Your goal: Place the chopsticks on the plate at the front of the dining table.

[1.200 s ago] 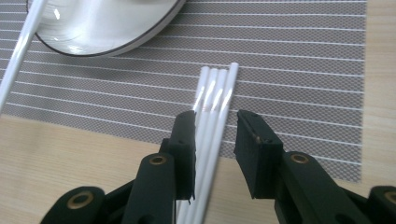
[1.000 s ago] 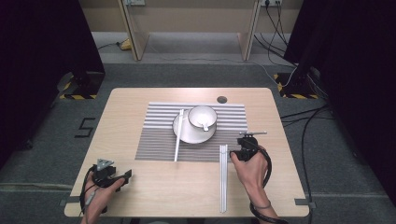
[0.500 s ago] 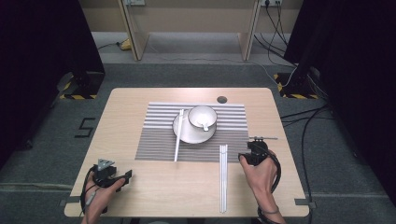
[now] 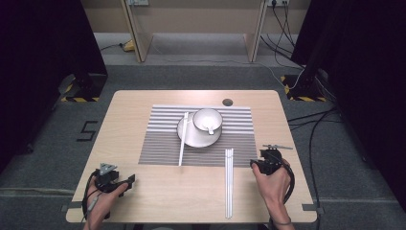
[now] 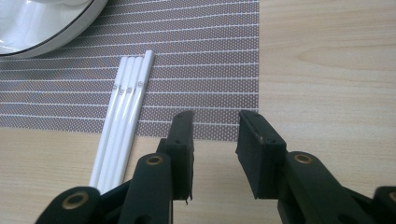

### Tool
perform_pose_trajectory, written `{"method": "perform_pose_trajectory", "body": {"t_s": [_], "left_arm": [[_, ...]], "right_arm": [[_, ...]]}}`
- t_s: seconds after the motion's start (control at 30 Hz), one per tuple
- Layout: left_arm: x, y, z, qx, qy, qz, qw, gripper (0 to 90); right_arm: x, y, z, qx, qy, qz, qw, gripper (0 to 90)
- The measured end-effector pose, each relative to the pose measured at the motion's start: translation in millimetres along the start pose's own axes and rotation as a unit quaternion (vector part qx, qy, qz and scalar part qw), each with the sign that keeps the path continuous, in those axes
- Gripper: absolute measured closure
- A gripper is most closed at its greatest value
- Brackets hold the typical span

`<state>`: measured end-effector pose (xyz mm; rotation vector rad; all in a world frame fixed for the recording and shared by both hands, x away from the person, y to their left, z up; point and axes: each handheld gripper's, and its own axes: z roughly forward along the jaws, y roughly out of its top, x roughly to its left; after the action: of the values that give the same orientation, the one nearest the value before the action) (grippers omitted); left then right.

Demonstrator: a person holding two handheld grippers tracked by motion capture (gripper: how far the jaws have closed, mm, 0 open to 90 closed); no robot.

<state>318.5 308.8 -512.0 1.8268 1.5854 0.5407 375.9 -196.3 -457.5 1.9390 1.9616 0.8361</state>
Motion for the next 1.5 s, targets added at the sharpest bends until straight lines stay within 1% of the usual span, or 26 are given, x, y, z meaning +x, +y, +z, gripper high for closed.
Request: {"method": "perform_pose_trajectory", "body": {"t_s": [0.13,0.33,0.47,0.6,0.7,0.8,0.87,0.9,1.03,1.23,1.27,1.3,1.43,1.5], "left_arm": [[-0.2,-0.1,0.1,0.000,0.000,-0.001,1.0000,30.9],[0.1,0.0,-0.3,0.000,0.001,-0.001,1.0000,30.9],[0.1,0.1,-0.2,-0.001,0.001,-0.001,1.0000,30.9],[0.0,-0.1,-0.1,0.000,0.001,-0.001,1.0000,30.9],[-0.1,0.1,-0.3,0.000,0.002,-0.001,1.0000,30.9],[-0.7,-0.1,0.2,-0.001,0.001,-0.002,1.0000,30.9],[-0.9,-0.1,0.3,-0.001,0.001,-0.002,1.0000,30.9],[-0.9,-0.1,0.2,-0.001,0.001,-0.002,1.0000,30.9],[-0.3,-0.2,0.0,0.000,0.002,-0.001,1.0000,30.9],[0.2,-0.3,0.0,0.000,0.002,-0.002,1.0000,30.9],[0.2,-0.3,0.2,-0.002,0.002,-0.003,1.0000,30.9],[0.2,-0.3,0.2,-0.002,0.002,-0.003,1.0000,30.9],[0.3,-0.2,-0.1,-0.001,0.002,-0.001,1.0000,30.9],[0.3,-0.3,0.1,-0.001,0.002,-0.001,1.0000,30.9]], "right_arm": [[-5.6,-4.3,-1.9,-0.008,-0.002,0.005,1.0000,66.4],[-15.9,-10.1,-4.6,-0.013,-0.007,0.011,0.9998,65.8],[-24.6,-15.4,-5.8,-0.015,-0.009,0.022,0.9996,65.6],[-31.6,-21.3,-5.9,-0.016,-0.013,0.029,0.9994,65.5],[-38.2,-26.3,-6.5,-0.018,-0.018,0.030,0.9992,65.3],[-41.4,-29.5,-7.3,-0.021,-0.020,0.036,0.9989,65.1],[-44.2,-32.0,-7.2,-0.023,-0.021,0.030,0.9991,64.7],[-44.3,-32.7,-7.4,-0.024,-0.021,0.033,0.9989,64.6],[-47.3,-36.4,-7.8,-0.035,-0.019,0.032,0.9987,63.9],[-51.1,-41.2,-7.6,-0.043,-0.018,0.025,0.9986,63.5],[-50.4,-41.7,-7.7,-0.043,-0.017,0.032,0.9984,63.4],[-52.0,-42.6,-7.2,-0.047,-0.019,0.023,0.9985,63.3],[-53.5,-46.3,-6.1,-0.052,-0.017,0.021,0.9983,62.2],[-53.6,-47.9,-5.5,-0.055,-0.016,0.026,0.9980,61.6]]}}
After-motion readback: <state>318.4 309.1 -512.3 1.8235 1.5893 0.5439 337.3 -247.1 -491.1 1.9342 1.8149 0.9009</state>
